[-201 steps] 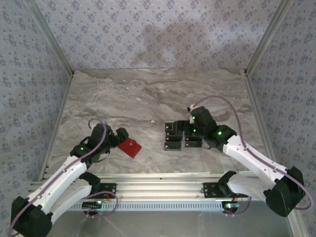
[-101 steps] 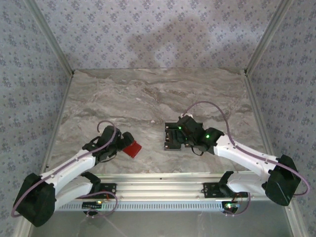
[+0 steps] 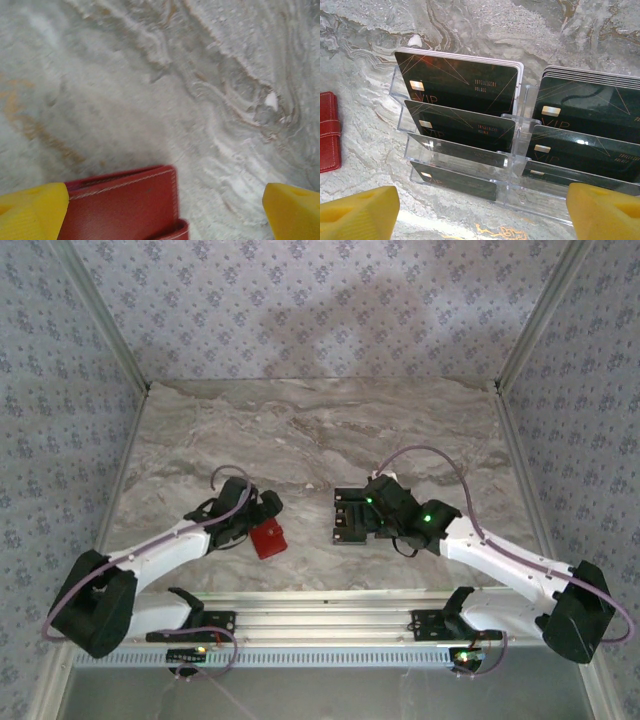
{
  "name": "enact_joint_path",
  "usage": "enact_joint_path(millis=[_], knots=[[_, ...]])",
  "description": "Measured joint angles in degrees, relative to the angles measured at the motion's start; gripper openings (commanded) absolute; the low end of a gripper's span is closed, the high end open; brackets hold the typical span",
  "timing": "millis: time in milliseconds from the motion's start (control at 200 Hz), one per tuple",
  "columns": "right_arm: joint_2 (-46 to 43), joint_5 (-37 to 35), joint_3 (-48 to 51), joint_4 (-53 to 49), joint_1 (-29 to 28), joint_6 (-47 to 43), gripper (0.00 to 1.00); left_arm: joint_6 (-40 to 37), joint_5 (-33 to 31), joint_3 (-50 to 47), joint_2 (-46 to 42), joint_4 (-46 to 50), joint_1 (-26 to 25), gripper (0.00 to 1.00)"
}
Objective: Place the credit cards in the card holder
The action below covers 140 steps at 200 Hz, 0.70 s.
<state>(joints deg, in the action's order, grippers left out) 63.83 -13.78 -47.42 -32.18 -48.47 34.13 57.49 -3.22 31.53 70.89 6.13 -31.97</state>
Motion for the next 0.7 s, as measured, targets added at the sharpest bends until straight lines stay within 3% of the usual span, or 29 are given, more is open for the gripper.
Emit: enact_joint_path(millis=[175,370,700], knots=[[0.1,0.1,-1.6,-0.7,-0.4,0.2,0.83,-1.9,0.8,4.3,3.5,-0.9,0.0,1.0],[3.8,0.1,-7.1,-1.5,-4.7,1.1,0.81,-3.5,1.0,4.7,-0.6,1.6,3.3,1.0],[29.3,1.6,-25.7,-4.6,-12.5,0.4,0.64,-8.3,1.7,5.5,-9.0,12.1,17.3,1.0]])
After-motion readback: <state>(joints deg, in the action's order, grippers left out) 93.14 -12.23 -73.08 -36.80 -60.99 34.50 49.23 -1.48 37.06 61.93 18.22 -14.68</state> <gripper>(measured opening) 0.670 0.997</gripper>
